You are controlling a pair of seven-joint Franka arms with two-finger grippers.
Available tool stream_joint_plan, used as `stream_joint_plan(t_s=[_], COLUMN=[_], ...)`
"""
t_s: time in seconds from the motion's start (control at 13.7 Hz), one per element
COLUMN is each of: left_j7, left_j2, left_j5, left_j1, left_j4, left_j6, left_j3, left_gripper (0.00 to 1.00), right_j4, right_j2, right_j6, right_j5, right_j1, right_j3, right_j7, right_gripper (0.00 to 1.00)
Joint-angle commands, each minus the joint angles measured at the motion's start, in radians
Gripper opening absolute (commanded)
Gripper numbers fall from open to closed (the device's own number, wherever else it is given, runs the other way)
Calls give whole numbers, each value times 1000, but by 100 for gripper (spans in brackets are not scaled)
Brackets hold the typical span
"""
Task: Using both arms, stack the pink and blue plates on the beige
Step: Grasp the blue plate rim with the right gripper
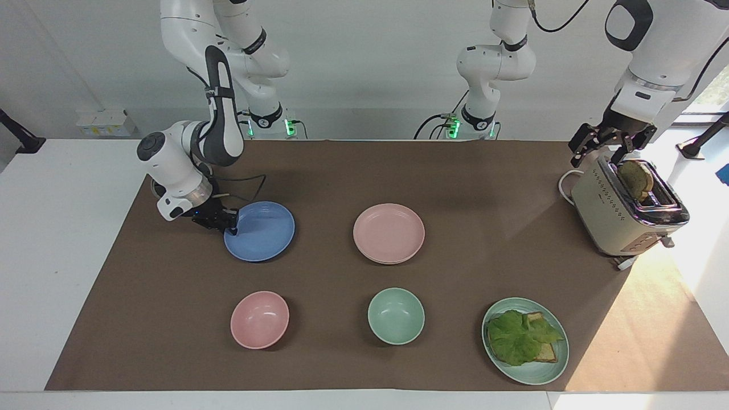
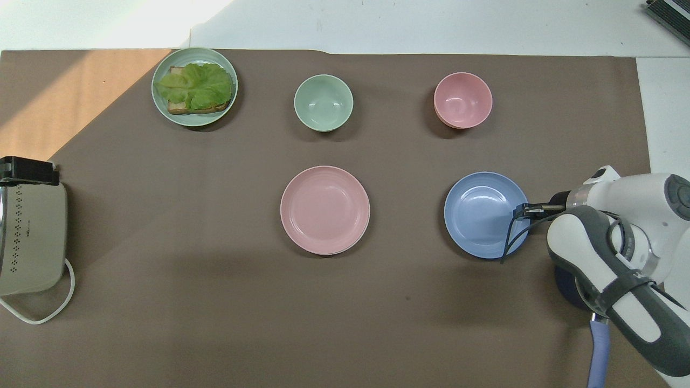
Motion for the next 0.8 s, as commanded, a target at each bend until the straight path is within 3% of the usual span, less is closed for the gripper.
stream_joint_plan(t_s=[0.0, 0.37, 0.51, 0.73], left_j7=[10, 4, 4, 4], left_j2=[8, 4, -1, -1], left_j5=[8, 8, 8, 8], left_j1=[1, 1, 12, 13], left_j4=[26, 31, 37, 37], left_j6=[-31, -51, -51, -51], left_j3=[-8, -8, -8, -8], left_gripper=[100, 100, 100, 100], right_j4=[21, 50, 105, 113], right_j2=[-22, -117, -124, -117], right_j6=[-49, -140, -195, -146], right_j5=[37, 35, 35, 23], right_j1=[-15, 16, 98, 255], right_j3=[7, 12, 12, 12], right_j7=[-30, 34, 153, 351], right_gripper=[0, 0, 0, 0])
